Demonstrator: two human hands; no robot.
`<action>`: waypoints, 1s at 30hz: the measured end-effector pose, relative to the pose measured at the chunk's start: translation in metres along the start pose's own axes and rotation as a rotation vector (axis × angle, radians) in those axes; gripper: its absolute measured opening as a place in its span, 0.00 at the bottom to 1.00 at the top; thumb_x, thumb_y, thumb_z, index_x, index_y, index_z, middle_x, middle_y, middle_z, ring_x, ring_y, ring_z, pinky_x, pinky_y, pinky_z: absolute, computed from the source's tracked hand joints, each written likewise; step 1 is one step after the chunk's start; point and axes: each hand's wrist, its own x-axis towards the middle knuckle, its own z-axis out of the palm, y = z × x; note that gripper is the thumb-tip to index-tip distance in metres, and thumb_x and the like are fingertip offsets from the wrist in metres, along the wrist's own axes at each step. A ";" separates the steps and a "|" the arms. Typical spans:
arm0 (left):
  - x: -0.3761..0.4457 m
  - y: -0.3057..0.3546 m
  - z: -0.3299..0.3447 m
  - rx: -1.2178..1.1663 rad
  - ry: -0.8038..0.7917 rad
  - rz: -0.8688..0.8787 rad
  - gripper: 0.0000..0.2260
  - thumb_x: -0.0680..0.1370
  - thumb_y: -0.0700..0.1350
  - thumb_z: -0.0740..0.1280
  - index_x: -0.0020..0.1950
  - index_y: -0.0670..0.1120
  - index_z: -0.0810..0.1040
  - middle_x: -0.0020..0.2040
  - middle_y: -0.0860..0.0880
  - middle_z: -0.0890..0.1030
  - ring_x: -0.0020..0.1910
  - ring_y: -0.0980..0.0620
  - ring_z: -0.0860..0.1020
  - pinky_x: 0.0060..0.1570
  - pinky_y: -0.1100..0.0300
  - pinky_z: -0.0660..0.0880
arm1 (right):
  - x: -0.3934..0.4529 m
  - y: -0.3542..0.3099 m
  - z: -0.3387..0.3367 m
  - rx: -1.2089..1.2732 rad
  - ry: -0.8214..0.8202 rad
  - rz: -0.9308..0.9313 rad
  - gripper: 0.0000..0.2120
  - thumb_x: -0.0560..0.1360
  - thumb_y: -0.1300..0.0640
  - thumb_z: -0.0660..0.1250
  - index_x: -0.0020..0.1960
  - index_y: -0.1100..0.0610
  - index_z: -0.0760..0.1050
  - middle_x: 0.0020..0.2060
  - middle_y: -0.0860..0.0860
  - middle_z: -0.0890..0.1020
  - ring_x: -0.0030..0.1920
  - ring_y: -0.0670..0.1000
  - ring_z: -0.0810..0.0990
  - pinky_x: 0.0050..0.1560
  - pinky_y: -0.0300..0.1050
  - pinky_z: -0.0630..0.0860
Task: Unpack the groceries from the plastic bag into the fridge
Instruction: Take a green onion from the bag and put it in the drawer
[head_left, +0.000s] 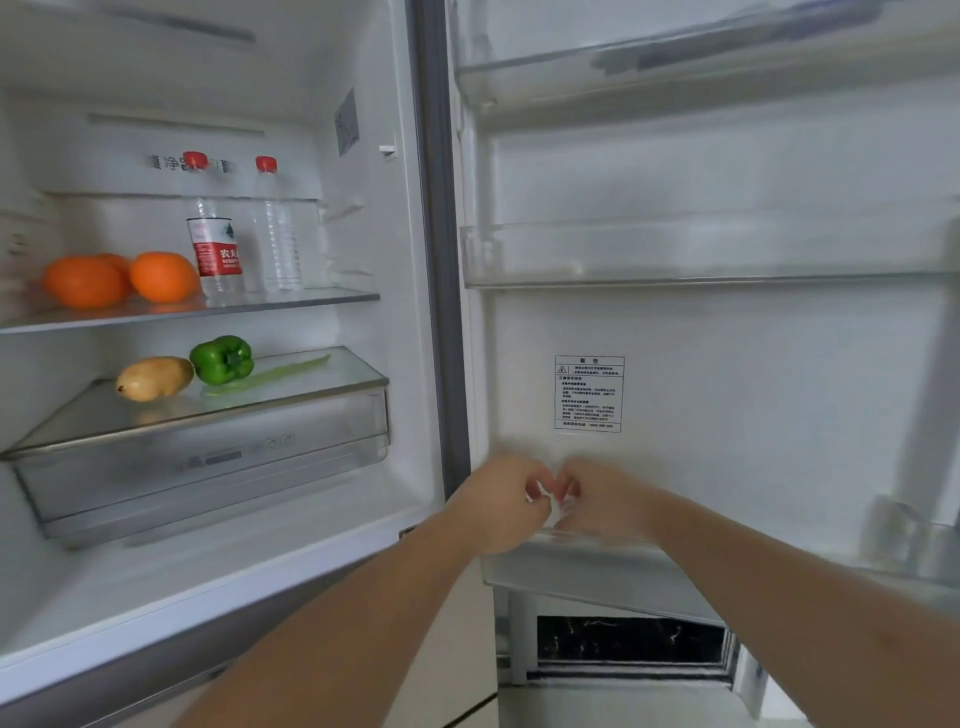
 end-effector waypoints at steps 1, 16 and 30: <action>-0.001 0.001 -0.001 -0.013 0.019 -0.004 0.08 0.77 0.43 0.64 0.52 0.51 0.81 0.42 0.58 0.76 0.40 0.58 0.74 0.48 0.61 0.75 | 0.005 -0.001 0.003 -0.039 -0.013 -0.021 0.12 0.67 0.59 0.73 0.41 0.49 0.71 0.41 0.44 0.71 0.45 0.48 0.72 0.39 0.37 0.66; -0.005 -0.032 -0.030 -0.064 0.096 -0.037 0.10 0.78 0.48 0.63 0.59 0.53 0.77 0.48 0.56 0.77 0.46 0.55 0.77 0.51 0.56 0.78 | 0.026 -0.030 0.024 0.011 -0.087 0.081 0.12 0.72 0.61 0.61 0.31 0.53 0.69 0.28 0.47 0.70 0.30 0.46 0.67 0.36 0.40 0.66; 0.017 0.093 0.019 -0.035 -0.210 0.464 0.16 0.76 0.53 0.66 0.63 0.54 0.74 0.59 0.52 0.75 0.57 0.49 0.75 0.58 0.54 0.73 | -0.200 -0.004 -0.057 -0.288 0.513 0.572 0.11 0.74 0.52 0.64 0.56 0.51 0.75 0.47 0.47 0.77 0.48 0.49 0.75 0.50 0.42 0.72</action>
